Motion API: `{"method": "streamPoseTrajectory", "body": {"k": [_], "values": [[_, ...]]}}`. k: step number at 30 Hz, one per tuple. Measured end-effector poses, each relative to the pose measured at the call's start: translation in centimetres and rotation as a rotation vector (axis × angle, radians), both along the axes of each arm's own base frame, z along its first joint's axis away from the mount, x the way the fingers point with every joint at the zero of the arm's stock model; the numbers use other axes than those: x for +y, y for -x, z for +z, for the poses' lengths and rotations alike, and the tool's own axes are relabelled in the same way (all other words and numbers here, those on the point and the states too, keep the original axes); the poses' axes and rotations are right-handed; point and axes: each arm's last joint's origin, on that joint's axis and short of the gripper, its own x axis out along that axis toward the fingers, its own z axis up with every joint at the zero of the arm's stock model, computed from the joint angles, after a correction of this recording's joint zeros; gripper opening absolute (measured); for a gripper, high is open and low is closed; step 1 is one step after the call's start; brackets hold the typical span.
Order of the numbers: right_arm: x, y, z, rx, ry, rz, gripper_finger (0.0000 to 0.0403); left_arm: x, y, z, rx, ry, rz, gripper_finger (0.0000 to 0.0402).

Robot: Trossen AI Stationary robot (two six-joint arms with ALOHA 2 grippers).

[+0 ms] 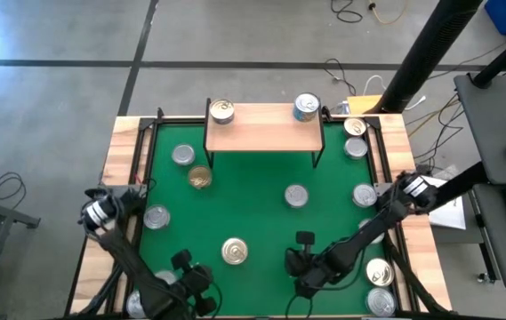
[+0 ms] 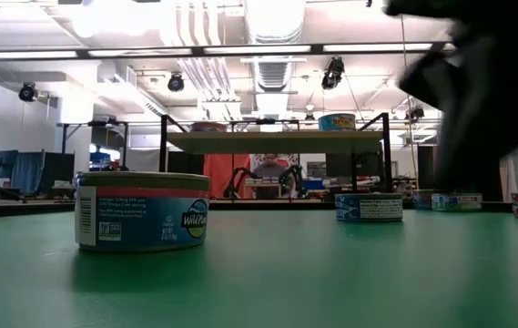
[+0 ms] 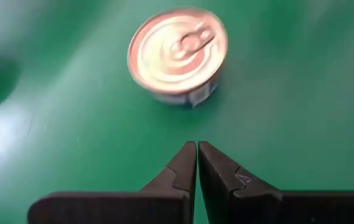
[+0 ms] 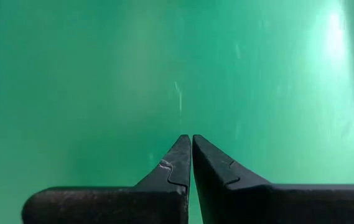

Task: Stack canned seafood by type on shelf
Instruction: Stack the blue pink tuna can on top of the blue pink tuna can on the shelf

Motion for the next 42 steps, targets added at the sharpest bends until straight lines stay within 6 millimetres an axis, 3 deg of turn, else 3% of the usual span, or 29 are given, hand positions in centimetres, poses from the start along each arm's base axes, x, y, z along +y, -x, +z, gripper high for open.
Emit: {"method": "streamPoseTrajectory", "body": {"k": [7, 11, 18, 21, 25, 29, 34, 42], "values": [[-0.5, -3.4, 0.5, -0.096, 0.016, 0.063, 0.0009, -0.3, -0.1, -2.9, 0.123, -0.074, -0.019, 0.0002], [-1.0, -5.3, 0.7, -0.137, 0.060, 0.106, 0.0009, -0.7, -0.1, -3.3, 0.165, -0.081, -0.046, 0.0002], [-2.0, -10.1, 1.0, -0.290, 0.114, 0.136, 0.0009, -2.2, 1.6, -3.1, -0.051, -0.096, -0.013, 0.0002], [-2.4, -12.0, 0.0, -0.296, 0.139, 0.139, 0.0009, -3.2, 1.7, -4.5, -0.213, -0.122, -0.025, 0.0002], [-2.8, -13.7, -1.5, -0.272, 0.165, 0.132, 0.0009, -3.9, 1.4, -6.8, -0.251, -0.144, -0.044, 0.0002], [-2.7, -14.5, -1.9, -0.273, 0.170, 0.135, 0.0009, -3.5, 0.6, -9.4, -0.278, -0.189, -0.003, 0.0002], [-2.6, -14.2, -1.4, -0.205, 0.157, 0.102, 0.0009, -2.0, -1.1, -10.9, -0.303, -0.239, 0.052, 0.0002], [-0.3, -13.1, 0.2, -0.113, 0.066, 0.113, 0.0009, 0.8, -2.7, -10.5, -0.363, -0.383, 0.093, 0.0002]]}}
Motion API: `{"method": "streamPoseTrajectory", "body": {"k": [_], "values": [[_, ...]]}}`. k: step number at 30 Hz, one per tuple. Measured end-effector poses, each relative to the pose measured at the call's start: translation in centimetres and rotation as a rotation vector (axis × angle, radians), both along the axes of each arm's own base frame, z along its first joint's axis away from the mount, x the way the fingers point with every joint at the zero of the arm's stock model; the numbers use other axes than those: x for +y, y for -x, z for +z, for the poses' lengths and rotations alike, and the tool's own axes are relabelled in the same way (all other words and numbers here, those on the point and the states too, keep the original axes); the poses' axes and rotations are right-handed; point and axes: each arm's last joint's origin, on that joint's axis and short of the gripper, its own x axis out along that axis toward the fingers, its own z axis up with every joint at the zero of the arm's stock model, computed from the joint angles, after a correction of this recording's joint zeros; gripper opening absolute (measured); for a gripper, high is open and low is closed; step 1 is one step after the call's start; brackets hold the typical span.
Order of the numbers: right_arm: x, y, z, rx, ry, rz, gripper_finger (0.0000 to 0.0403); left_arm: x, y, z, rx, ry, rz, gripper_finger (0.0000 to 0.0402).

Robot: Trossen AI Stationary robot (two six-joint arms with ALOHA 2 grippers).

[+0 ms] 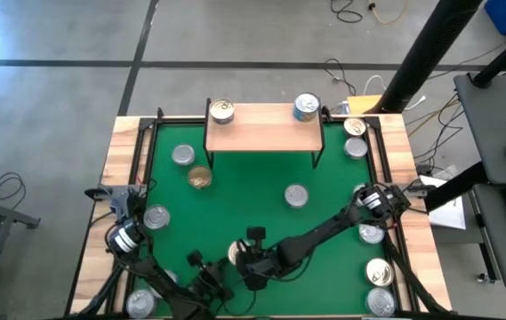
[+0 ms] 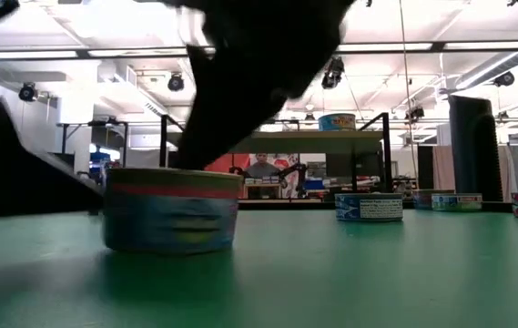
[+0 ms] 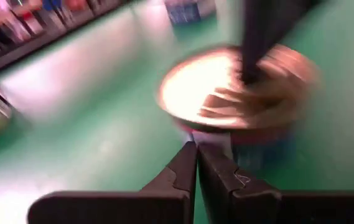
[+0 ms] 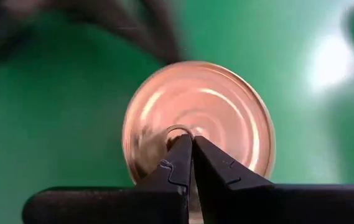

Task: Stack canned seafood by type on shelf
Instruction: Stack the blue pink tuna can on top of the blue pink tuna can on the shelf

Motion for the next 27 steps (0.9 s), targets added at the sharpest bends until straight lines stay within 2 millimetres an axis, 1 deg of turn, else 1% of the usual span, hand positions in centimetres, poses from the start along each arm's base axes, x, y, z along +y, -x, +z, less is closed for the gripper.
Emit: {"method": "streamPoseTrajectory", "body": {"k": [2, 5, 9, 12, 15, 18, 23, 27], "values": [[1.2, 0.1, 0.9, -0.012, -0.052, 0.056, 0.0009, 0.5, -0.1, 0.6, -0.097, -0.045, -0.007, 0.0002], [2.7, 0.5, 2.2, 0.001, -0.033, 0.134, 0.0009, 1.2, 0.1, 1.6, -0.169, -0.089, -0.008, 0.0002], [3.4, 1.0, 4.4, 0.031, 0.014, 0.156, 0.0009, 0.9, 1.6, 2.3, -0.130, -0.073, 0.011, 0.0002], [3.7, 1.5, 5.2, 0.040, 0.083, 0.128, 0.0009, 0.0, 2.8, 2.6, -0.095, -0.034, 0.011, 0.0002], [4.1, 2.0, 5.2, 0.043, 0.117, 0.127, 0.0009, -1.4, 4.4, 3.1, -0.069, 0.012, -0.023, 0.0002], [4.7, 2.5, 4.9, 0.061, 0.096, 0.128, 0.0009, -3.1, 6.2, 3.6, -0.061, 0.076, -0.084, 0.0002], [5.8, 3.4, 4.0, 0.143, -0.046, 0.174, 0.0009, -5.7, 8.6, 4.3, -0.043, 0.207, -0.185, 0.0002], [6.9, 4.0, 2.7, 0.173, -0.155, 0.211, 0.0009, -7.3, 9.2, 4.5, 0.006, 0.296, -0.255, 0.0002]]}}
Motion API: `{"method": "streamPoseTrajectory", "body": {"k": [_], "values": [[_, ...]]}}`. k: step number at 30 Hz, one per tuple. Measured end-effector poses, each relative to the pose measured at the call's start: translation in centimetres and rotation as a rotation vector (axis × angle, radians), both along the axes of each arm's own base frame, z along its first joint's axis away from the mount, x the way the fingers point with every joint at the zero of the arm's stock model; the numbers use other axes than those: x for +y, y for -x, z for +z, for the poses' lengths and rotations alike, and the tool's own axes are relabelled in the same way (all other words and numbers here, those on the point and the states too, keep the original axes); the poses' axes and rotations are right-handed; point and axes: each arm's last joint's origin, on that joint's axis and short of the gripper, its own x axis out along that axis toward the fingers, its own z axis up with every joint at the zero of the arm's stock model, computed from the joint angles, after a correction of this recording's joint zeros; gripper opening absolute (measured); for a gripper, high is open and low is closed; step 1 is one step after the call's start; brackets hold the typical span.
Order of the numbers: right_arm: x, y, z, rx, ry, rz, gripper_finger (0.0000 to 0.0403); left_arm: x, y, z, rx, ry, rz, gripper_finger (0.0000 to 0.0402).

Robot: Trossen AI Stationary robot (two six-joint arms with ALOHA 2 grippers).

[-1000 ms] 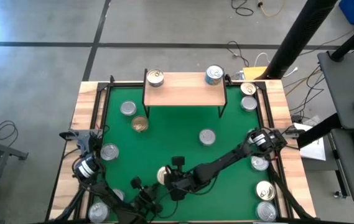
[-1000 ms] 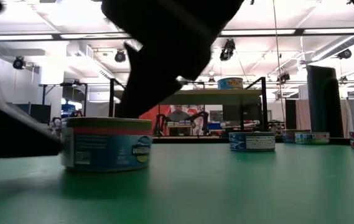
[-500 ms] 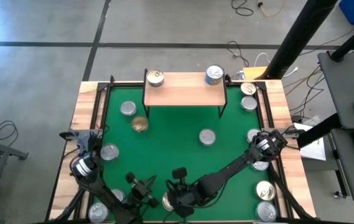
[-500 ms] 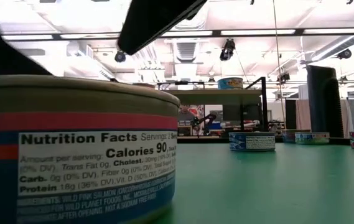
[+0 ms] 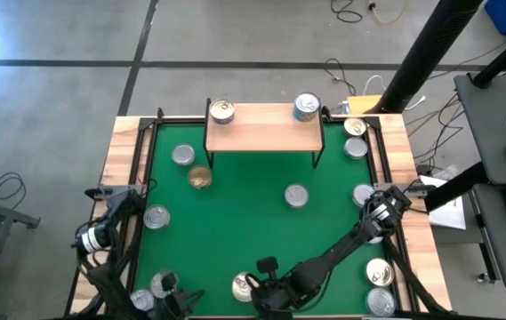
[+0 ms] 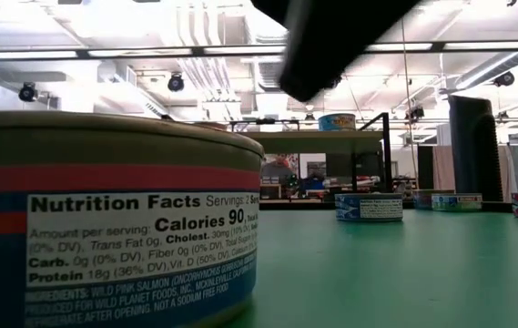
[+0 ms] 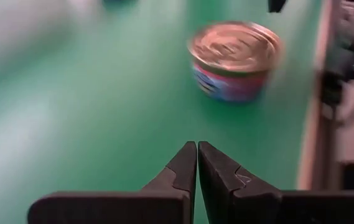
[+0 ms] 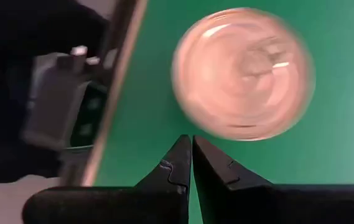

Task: Stack canned seafood by type on shelf
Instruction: Stack the blue pink tuna can on top of the blue pink tuna can on the shelf

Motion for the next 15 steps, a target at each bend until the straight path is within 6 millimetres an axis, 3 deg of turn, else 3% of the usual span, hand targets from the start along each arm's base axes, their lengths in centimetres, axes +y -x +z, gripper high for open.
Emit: {"method": "streamPoseTrajectory", "body": {"k": [7, 11, 15], "values": [[-0.4, 0.2, -3.6, -0.019, -0.035, 0.002, 0.0009, -2.4, -1.8, -0.2, 0.145, 0.123, -0.211, 0.0002], [-1.7, -0.7, -3.2, -0.059, 0.027, -0.051, 0.0009, -2.5, -3.5, -0.1, 0.221, 0.126, -0.312, 0.0002], [-2.8, -1.5, -1.8, -0.126, 0.184, -0.079, 0.0009, -1.1, -4.3, 0.0, 0.329, 0.068, -0.315, 0.0002]]}}
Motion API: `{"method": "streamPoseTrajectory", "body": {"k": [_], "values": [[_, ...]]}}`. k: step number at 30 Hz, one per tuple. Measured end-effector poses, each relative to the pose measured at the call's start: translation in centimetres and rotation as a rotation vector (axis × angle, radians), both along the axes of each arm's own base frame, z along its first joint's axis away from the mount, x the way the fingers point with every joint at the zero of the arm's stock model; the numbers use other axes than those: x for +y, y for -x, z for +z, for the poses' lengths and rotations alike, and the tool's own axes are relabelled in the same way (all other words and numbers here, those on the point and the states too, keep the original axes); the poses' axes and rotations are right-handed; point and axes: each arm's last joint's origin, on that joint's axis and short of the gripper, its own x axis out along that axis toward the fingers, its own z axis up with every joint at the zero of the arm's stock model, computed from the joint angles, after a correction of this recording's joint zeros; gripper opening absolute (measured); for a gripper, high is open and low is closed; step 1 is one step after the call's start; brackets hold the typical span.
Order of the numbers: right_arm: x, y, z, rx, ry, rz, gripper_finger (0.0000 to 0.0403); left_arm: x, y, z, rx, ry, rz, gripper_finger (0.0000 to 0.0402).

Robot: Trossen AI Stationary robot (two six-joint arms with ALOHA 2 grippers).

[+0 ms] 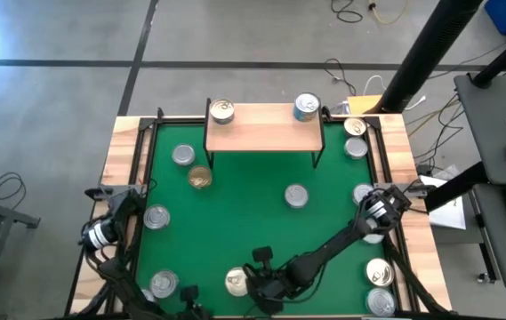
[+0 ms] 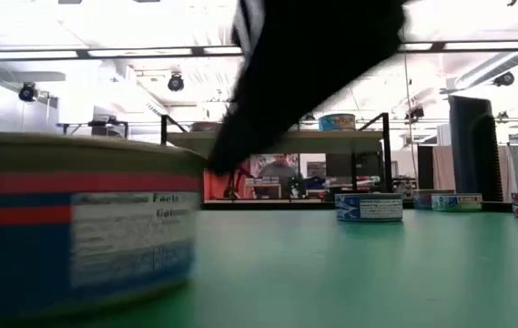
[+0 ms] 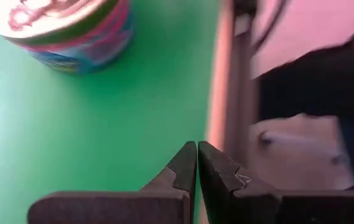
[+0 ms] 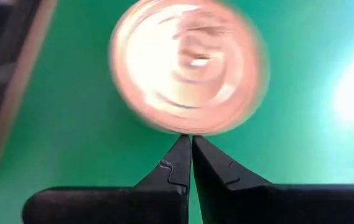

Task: Stack canned seafood by type on shelf
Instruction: Stack the blue pink tuna can on top of the blue pink tuna can on the shelf

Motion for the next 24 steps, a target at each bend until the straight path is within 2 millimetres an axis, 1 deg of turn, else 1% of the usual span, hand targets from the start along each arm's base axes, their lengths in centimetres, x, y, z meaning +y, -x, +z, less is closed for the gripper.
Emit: {"method": "streamPoseTrajectory", "body": {"k": [2, 4, 6, 9, 11, 15, 20, 24], "values": [[-0.6, -0.2, 0.7, -0.011, 0.060, -0.030, 0.0009, 1.0, 0.0, 0.4, 0.051, -0.054, 0.017, 0.0002], [-0.9, -0.3, 1.0, 0.006, 0.074, -0.036, 0.0009, 2.0, 0.3, 1.0, 0.088, -0.116, 0.041, 0.0002], [-0.8, -0.2, 0.9, 0.023, 0.045, -0.026, 0.0009, 2.9, 0.6, 2.0, 0.102, -0.154, 0.055, 0.0002], [-0.4, -0.1, 0.8, 0.062, -0.037, 0.009, 0.0009, 4.0, 1.0, 3.5, 0.070, -0.159, 0.043, 0.0002], [-0.2, 0.0, 0.4, 0.083, -0.104, 0.007, 0.0009, 4.9, 1.3, 3.7, 0.060, -0.143, 0.026, 0.0002], [0.2, 0.2, -0.1, 0.084, -0.166, -0.022, 0.0009, 7.2, 1.8, 3.1, 0.042, -0.054, 0.004, 0.0002], [0.2, 0.2, -0.8, 0.067, -0.177, -0.018, 0.0009, 11.3, 2.6, 0.5, 0.086, 0.089, 0.026, 0.0002], [0.2, 0.1, -0.8, 0.058, -0.181, -0.017, 0.0009, 13.4, 2.7, -0.2, 0.008, 0.209, 0.043, 0.0004]]}}
